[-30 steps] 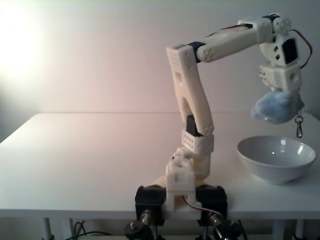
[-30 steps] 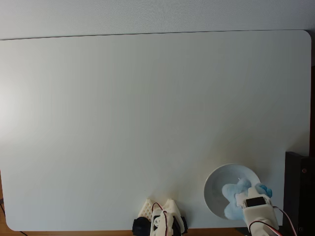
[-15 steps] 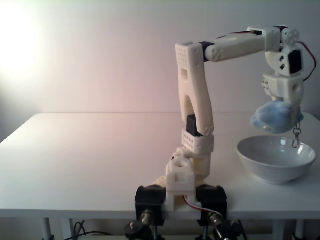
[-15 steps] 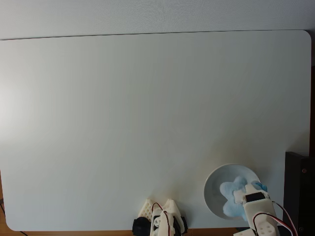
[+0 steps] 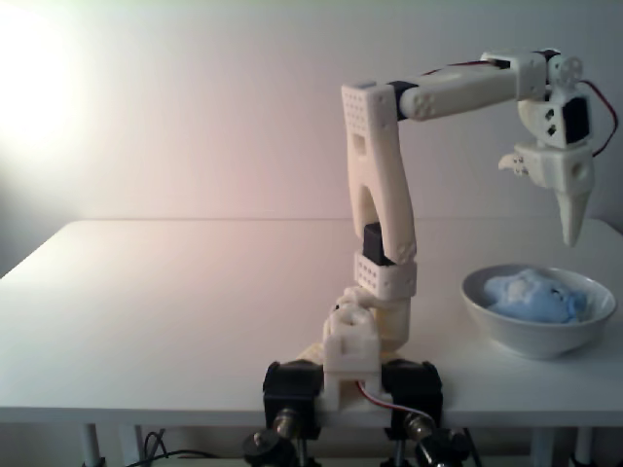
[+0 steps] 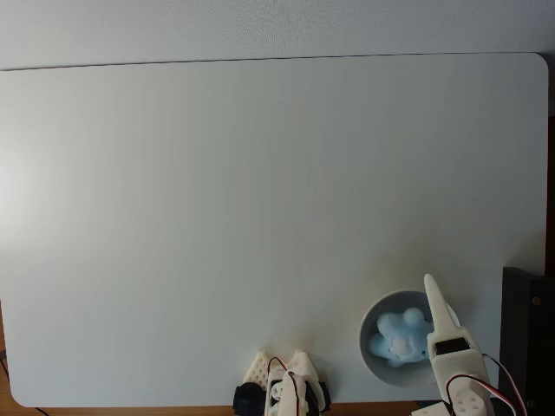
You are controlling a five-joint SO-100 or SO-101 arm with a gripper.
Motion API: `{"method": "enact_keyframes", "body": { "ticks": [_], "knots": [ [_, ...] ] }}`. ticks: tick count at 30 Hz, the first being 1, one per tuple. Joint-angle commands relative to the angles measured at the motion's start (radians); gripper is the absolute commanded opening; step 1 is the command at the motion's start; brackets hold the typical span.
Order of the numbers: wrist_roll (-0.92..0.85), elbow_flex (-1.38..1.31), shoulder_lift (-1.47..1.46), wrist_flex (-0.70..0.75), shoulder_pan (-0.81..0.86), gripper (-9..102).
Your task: Grasp a skyblue doll and put it into the bowl.
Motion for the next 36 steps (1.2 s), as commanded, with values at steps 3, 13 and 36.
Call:
{"method": "enact_keyframes", "body": {
  "ticks": [3,13,36],
  "knots": [
    [-0.009,-0.020,0.006,-0.011,0.002,92],
    [0.002,-0.109,0.018,0.000,-0.095,56],
    [0.005,-0.172,0.341,0.002,-0.927,5]
  ]
}}
